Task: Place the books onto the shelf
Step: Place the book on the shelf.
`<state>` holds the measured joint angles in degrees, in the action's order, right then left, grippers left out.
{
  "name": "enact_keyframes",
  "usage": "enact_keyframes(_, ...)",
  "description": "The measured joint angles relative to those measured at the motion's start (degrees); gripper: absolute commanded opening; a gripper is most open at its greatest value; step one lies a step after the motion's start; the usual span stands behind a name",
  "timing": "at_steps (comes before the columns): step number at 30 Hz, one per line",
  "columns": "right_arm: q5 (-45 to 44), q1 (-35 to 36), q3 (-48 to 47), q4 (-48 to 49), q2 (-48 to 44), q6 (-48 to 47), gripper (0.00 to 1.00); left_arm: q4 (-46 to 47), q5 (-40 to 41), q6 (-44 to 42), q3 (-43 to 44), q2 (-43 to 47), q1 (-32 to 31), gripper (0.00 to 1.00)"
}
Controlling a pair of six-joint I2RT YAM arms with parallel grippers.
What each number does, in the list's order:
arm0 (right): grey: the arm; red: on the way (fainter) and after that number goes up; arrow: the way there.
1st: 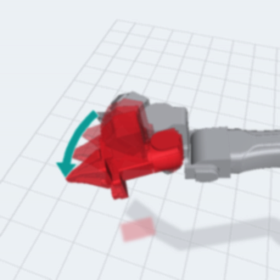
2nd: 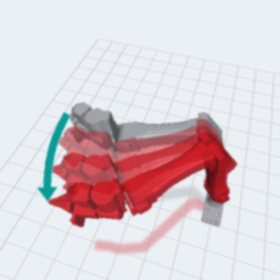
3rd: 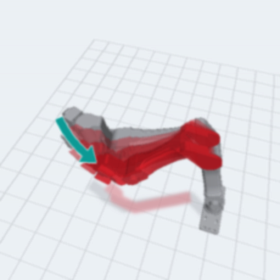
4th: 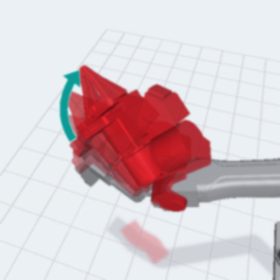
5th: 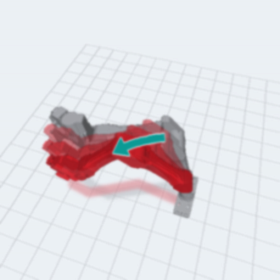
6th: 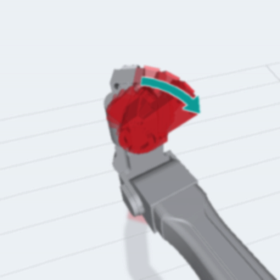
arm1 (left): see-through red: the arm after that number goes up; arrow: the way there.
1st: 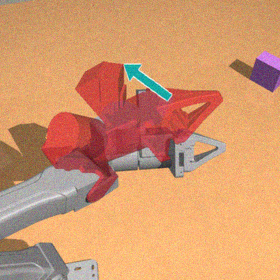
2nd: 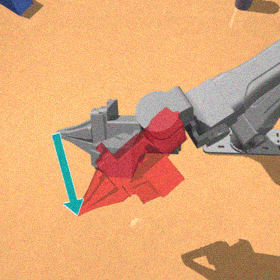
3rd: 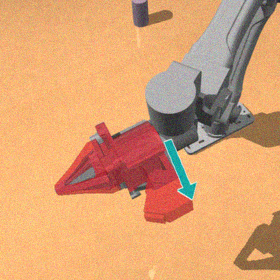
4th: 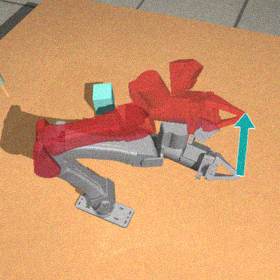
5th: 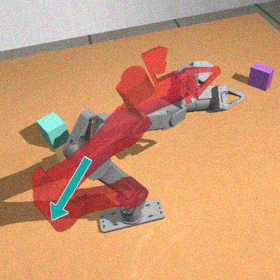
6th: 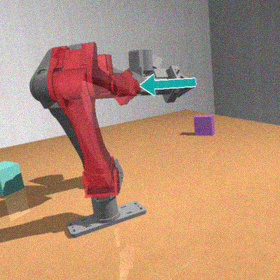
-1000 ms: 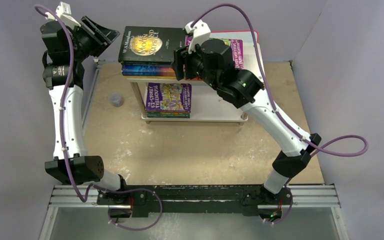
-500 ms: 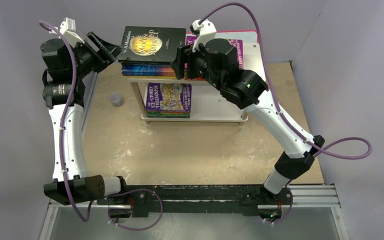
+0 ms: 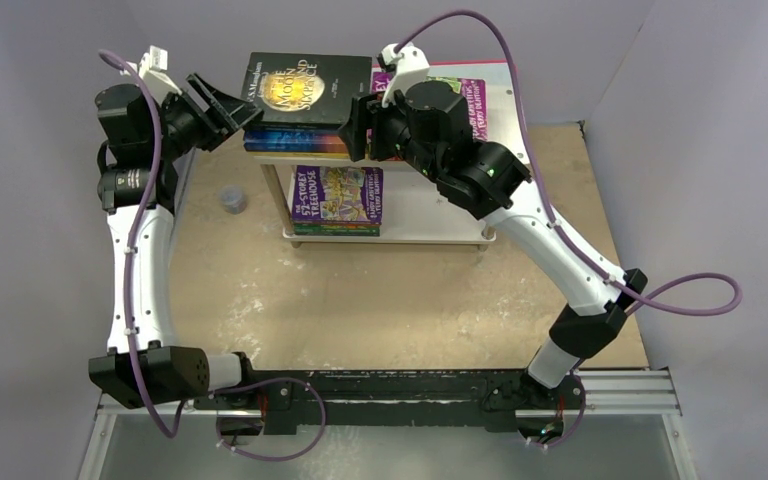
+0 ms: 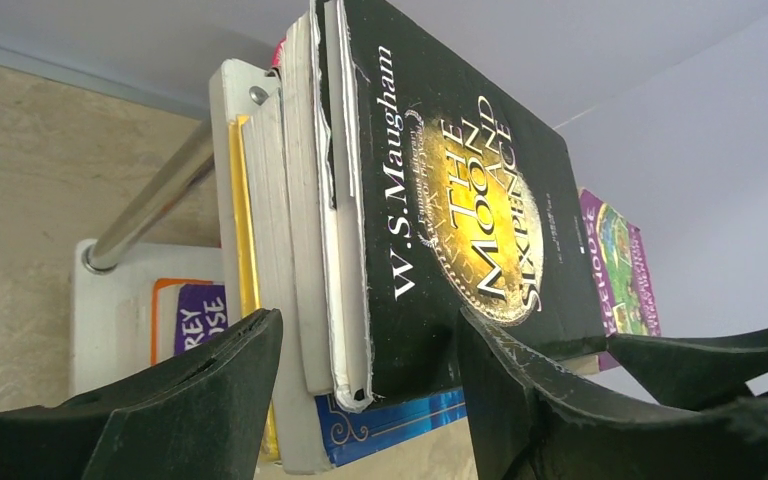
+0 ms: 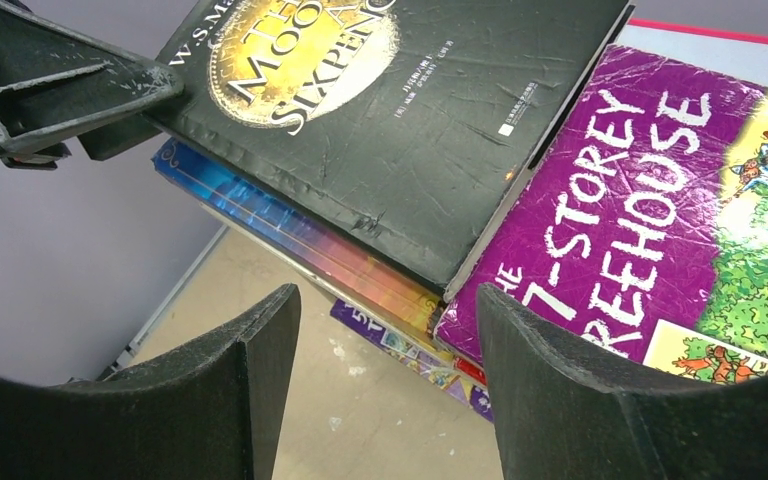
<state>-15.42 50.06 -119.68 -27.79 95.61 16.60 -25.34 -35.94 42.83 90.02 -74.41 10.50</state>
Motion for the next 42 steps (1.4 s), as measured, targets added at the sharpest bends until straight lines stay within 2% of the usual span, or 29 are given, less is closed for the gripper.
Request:
enact_keyframes(4,0.1,0.0,0.0,0.3,0.0,0.2,0.67,1.0,-1.2,1.4,-0.9,0.1,0.0,0.58)
enact_keyframes(9,0.2,0.0,-0.1,0.4,0.6,0.5,0.65,0.9,-0.2,1.5,-0.9,0.3,0.0,0.44)
enact_keyframes(19,-0.7,0.0,-2.0,1.4,3.1,0.5,0.65,0.3,0.8,1.6,-0.5,0.5,0.0,0.43)
enact_keyframes(29,-3.8,0.2,-4.1,1.7,5.3,1.4,0.7,0.5,0.1,3.1,-0.5,0.4,0.3,0.42)
enact_keyframes(42,-11.9,2.6,-5.4,2.1,6.8,2.9,0.7,0.5,0.1,3.7,-0.5,0.4,0.4,0.37)
